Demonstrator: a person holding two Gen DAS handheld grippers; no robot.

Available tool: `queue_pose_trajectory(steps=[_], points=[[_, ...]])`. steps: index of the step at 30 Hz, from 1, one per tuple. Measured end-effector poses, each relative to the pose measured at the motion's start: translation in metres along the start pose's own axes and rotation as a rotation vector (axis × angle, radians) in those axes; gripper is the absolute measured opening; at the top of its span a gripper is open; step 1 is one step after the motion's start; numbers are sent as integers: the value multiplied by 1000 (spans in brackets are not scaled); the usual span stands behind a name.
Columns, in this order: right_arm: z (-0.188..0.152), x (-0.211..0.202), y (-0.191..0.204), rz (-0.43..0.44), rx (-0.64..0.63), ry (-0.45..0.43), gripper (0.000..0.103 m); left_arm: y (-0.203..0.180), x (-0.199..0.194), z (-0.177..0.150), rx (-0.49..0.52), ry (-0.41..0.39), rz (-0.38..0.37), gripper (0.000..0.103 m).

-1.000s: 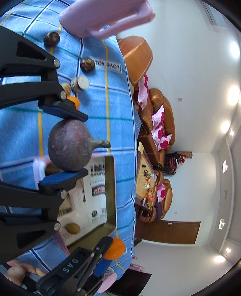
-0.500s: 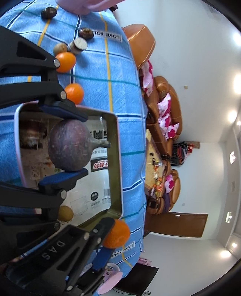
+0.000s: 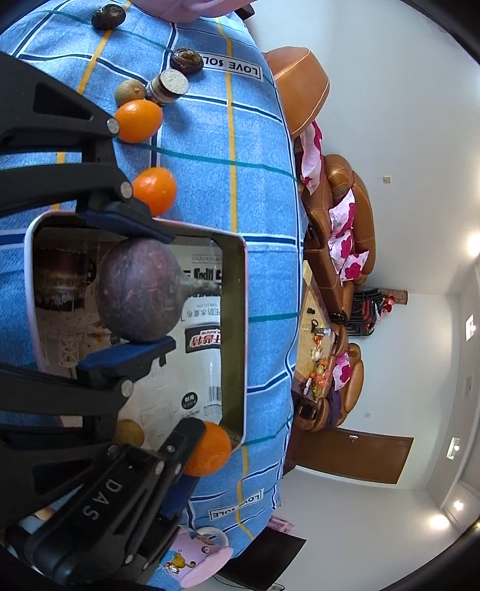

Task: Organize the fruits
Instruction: 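Carry orange and purple fruit over the tin box, opening the right gripper, then lower the purple fruit into the tin box and open the left gripper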

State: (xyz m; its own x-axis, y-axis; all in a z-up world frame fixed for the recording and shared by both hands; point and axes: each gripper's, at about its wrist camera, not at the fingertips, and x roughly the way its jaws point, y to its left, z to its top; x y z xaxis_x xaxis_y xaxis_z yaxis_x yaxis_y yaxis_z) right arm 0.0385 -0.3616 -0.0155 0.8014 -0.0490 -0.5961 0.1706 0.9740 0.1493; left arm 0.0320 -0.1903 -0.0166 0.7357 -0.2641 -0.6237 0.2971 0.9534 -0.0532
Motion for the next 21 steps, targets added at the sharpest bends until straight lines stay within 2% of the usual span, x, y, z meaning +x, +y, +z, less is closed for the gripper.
queue_pose_trajectory(steps=[6,12,15,21], points=[[0,1,-2,63,28,14,49,5,-3,0,-9,-5,-5,53],[0,1,-1,138,52,17,50,-1,-1,-1,24,6,-9,53],[-1,4,6,139,33,26,50,-3,-1,0,26,8,1,54],[0,-5,5,125,41,-25,54,-7,-8,-1,42,-35,4,54]])
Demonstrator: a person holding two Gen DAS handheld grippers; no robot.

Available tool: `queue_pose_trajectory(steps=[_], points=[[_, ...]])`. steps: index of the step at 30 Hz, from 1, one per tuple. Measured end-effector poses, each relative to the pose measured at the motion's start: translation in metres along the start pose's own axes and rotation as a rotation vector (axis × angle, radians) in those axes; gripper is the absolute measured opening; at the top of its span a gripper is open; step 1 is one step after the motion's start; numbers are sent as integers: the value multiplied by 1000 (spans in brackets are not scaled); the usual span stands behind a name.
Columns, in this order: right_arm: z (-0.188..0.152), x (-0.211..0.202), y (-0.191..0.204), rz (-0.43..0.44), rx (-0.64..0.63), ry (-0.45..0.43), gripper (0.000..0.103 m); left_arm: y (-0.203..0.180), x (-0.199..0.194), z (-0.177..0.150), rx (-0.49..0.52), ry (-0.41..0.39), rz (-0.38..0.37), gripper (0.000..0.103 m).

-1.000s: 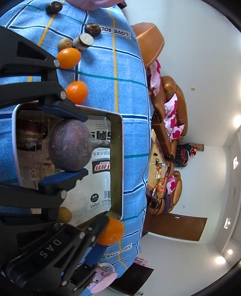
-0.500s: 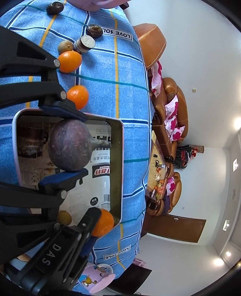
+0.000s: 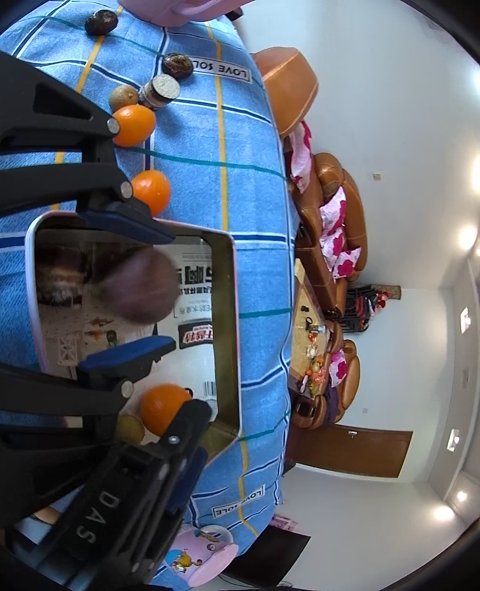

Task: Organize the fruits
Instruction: 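Lower the purple fruit into the tin box and open the left gripper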

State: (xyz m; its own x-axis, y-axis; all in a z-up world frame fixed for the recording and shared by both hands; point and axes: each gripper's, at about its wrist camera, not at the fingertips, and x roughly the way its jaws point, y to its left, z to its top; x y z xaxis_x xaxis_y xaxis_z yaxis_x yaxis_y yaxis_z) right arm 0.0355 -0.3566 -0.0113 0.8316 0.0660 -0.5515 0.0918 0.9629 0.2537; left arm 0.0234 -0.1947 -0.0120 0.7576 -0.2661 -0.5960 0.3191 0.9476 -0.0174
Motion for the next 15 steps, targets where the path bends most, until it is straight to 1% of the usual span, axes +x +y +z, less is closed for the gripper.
queue_pose_trajectory(steps=[2,3,4,5,6,7,8,9,10,12,15], points=[[2,-5,-1,-12,7,-31,55,-3,-4,0,19,-21,3,56],[3,-8,-1,-21,7,-50,55,-4,-6,0,25,-32,8,63],[4,-12,-1,-33,6,-73,55,-4,-8,0,27,-42,14,74],[4,-16,0,-50,4,-101,55,-4,-11,1,28,-65,30,81],[5,-23,1,-72,0,-143,55,-4,-16,2,29,-93,50,95],[6,-27,1,-85,-3,-164,59,-3,-21,2,29,-125,70,103],[6,-32,2,-110,-6,-198,64,-1,-26,3,27,-159,87,103],[6,-35,2,-131,-4,-229,76,-1,-29,4,25,-177,95,103],[6,-38,1,-142,-1,-251,80,1,-32,5,22,-189,98,103],[3,-44,2,-146,-5,-299,80,8,-36,7,4,-190,90,103],[3,-47,5,-156,-39,-327,80,16,-37,7,-19,-178,108,103]])
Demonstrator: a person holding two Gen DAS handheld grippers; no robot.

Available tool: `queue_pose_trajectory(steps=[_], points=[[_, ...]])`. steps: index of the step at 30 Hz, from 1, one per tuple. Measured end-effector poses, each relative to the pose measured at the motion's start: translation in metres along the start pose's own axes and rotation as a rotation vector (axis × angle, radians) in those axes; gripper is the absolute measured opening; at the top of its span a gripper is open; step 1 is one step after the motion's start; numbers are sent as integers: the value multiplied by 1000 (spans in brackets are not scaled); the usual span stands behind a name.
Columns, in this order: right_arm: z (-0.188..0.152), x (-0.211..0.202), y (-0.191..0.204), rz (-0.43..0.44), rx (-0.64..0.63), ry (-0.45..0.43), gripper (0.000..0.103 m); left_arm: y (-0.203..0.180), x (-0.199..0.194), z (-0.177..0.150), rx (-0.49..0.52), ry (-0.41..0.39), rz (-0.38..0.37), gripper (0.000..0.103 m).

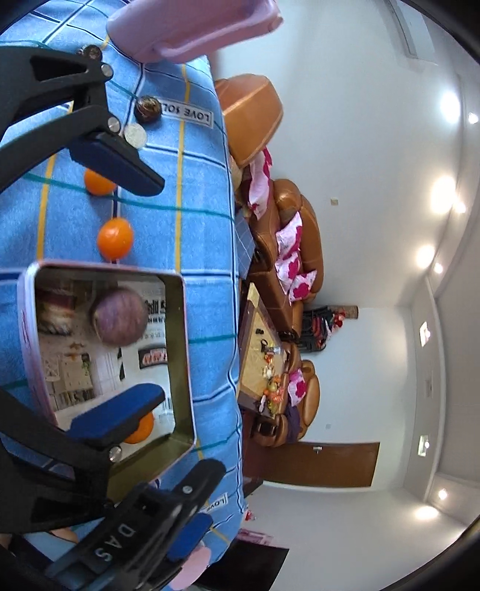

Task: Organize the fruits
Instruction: 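Lower the purple fruit into the tin box and open the left gripper, then withdraw both grippers from the tin box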

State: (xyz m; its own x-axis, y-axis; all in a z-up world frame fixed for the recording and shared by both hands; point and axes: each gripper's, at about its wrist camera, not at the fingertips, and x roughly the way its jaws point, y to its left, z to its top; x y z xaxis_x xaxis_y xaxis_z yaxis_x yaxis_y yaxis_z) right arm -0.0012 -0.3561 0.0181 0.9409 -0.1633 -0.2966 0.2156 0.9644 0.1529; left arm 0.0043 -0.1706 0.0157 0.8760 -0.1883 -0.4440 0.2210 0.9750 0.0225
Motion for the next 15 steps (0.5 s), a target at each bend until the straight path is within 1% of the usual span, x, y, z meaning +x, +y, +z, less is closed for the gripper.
queue_pose_trajectory(steps=[3,6,10,15], points=[[-2,-2,6,-6,-36,-21,80,14,-4,-2,-14,7,30,103],[-4,-11,13,-3,-76,-68,80,29,-9,-5,-17,-8,59,103],[-8,-14,23,-7,-124,-80,80,51,-16,-10,35,-44,130,103],[-10,-17,26,-14,-131,-83,80,75,-20,-13,80,-63,173,103]])
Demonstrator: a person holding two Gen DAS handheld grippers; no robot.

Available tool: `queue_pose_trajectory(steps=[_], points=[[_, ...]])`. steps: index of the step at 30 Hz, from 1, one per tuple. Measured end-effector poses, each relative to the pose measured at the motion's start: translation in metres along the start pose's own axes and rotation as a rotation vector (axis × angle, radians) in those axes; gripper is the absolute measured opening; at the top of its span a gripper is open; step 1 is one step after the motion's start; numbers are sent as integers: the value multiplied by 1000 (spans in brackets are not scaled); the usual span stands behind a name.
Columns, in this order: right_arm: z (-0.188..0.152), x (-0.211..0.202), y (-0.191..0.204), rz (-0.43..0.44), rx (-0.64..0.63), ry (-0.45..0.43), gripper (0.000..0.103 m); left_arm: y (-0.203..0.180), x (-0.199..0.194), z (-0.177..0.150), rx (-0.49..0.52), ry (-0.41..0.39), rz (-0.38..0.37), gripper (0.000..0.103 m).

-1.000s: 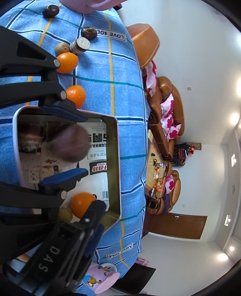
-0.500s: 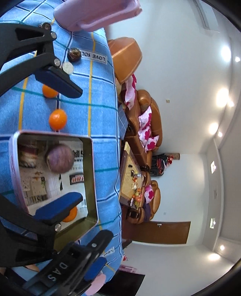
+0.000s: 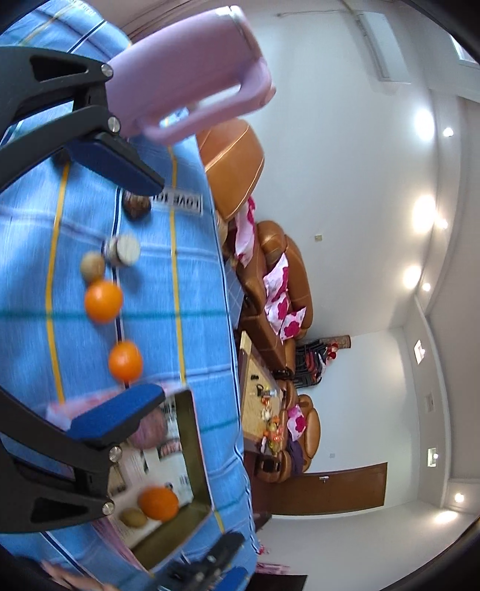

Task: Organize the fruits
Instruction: 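Withdraw both grippers from the tin box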

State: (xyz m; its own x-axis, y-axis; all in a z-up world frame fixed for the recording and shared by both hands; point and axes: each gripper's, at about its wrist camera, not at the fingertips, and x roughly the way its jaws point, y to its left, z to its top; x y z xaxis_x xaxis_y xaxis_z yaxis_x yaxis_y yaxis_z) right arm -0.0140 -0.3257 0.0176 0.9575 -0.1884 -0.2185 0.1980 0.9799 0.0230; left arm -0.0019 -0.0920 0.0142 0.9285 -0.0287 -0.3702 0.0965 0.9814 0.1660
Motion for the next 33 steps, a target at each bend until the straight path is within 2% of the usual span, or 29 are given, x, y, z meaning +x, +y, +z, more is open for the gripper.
queue_pose_trajectory(steps=[8,14,18,25,33], points=[[-3,-8,3,-49,3,7,80,45,5,-13,8,-3,45,103],[-6,-8,11,-86,-10,35,80,72,5,-20,-80,12,33,103],[-8,-12,18,-88,17,57,80,78,3,-23,-95,11,25,103],[-11,-13,48,-40,-4,95,80,80,-2,-25,-78,-6,17,103],[-15,-9,86,31,7,124,80,86,3,-26,-79,26,22,103]])
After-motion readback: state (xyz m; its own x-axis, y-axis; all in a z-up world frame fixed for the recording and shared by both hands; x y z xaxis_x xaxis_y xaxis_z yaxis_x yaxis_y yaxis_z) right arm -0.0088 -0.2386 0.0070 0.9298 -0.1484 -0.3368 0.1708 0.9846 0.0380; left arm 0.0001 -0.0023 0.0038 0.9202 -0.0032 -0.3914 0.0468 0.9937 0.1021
